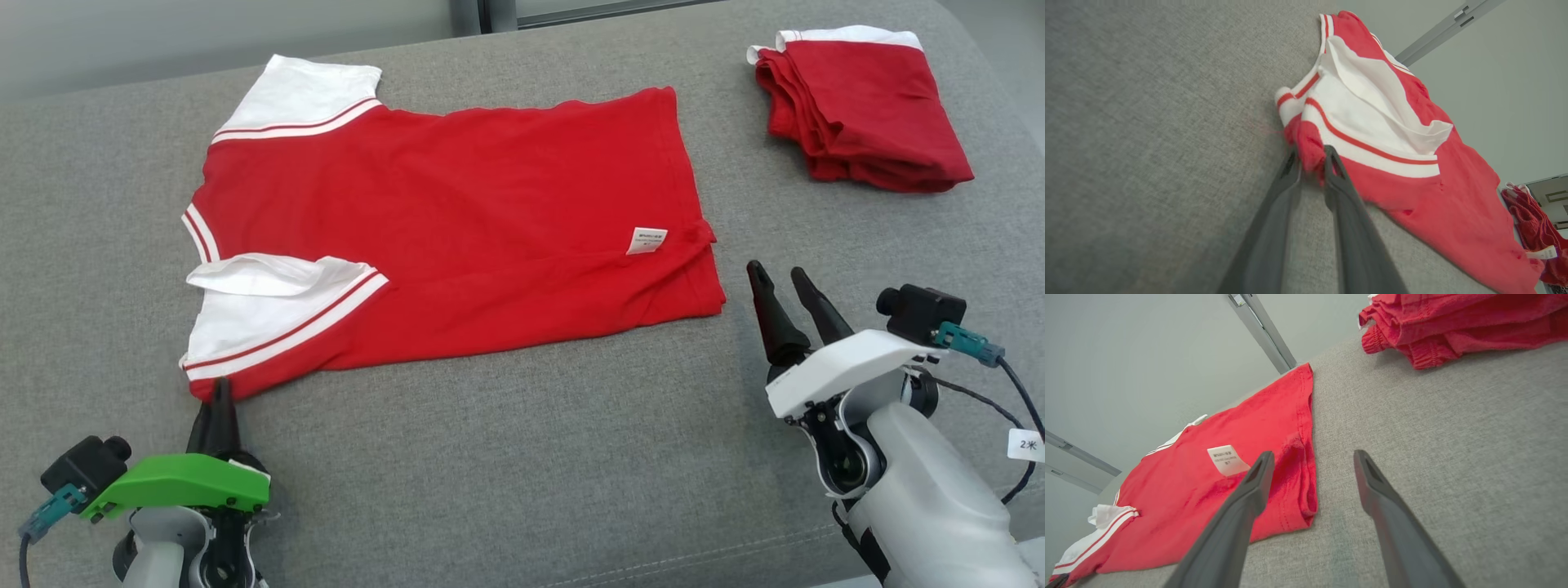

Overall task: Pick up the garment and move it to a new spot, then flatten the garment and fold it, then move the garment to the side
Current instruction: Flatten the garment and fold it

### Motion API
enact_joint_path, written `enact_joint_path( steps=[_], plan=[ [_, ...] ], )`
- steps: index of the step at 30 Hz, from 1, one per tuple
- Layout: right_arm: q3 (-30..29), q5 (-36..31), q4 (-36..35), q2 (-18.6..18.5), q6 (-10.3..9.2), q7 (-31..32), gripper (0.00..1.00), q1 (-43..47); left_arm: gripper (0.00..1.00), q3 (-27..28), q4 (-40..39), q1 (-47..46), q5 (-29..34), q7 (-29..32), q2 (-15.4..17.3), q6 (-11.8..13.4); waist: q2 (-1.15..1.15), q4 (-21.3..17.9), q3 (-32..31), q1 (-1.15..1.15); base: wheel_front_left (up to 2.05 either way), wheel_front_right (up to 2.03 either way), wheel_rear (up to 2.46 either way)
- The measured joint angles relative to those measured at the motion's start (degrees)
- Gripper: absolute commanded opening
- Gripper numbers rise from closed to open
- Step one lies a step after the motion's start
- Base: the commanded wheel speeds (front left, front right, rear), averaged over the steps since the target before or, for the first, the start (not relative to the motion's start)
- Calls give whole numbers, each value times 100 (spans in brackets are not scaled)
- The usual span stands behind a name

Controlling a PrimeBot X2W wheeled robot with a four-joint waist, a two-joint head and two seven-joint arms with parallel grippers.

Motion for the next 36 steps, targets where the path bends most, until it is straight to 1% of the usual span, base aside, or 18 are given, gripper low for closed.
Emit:
enact_joint_path(
  steps=[7,14,21,27,28,30,31,33,34,35,36],
  plan=[
    [-69,259,108,169,2,-1,100,199,0,-119,-277,-215,-93,-213,-7,-27,0,104,18,0,0,0,0],
    [-63,444,292,202,7,16,100,204,0,-336,-502,-231,-152,-281,-15,-53,0,269,27,0,0,0,0],
    [-65,626,536,292,8,167,100,182,0,-559,-673,-231,-177,-328,-20,-66,0,433,52,0,0,0,0],
    [-97,734,735,288,9,247,100,-8,0,-708,-747,-229,-186,-334,-22,-67,0,538,95,0,0,0,0],
    [-86,734,780,287,8,270,93,-56,0,-709,-760,-227,-186,-335,-22,-67,0,549,102,0,0,0,0],
    [-66,734,853,286,9,321,68,-147,0,-717,-791,-223,-187,-335,-21,-67,0,564,112,0,0,0,0],
    [-56,734,884,280,9,342,54,-191,0,-727,-811,-222,-188,-336,-21,-67,0,571,116,0,0,0,0],
    [-41,734,938,274,9,363,41,-249,0,-748,-847,-221,-193,-354,-21,-67,0,588,124,0,0,0,0],
    [-31,733,957,270,9,363,27,-279,0,-757,-859,-221,-193,-354,-21,-67,0,596,128,0,0,0,0],
    [-18,733,962,266,9,363,20,-300,0,-765,-869,-220,-193,-356,-21,-67,0,605,131,0,0,0,0],
    [-1,732,969,264,9,363,4,-314,0,-768,-873,-219,-193,-380,-21,-67,0,613,135,0,0,0,0]
  ],
)
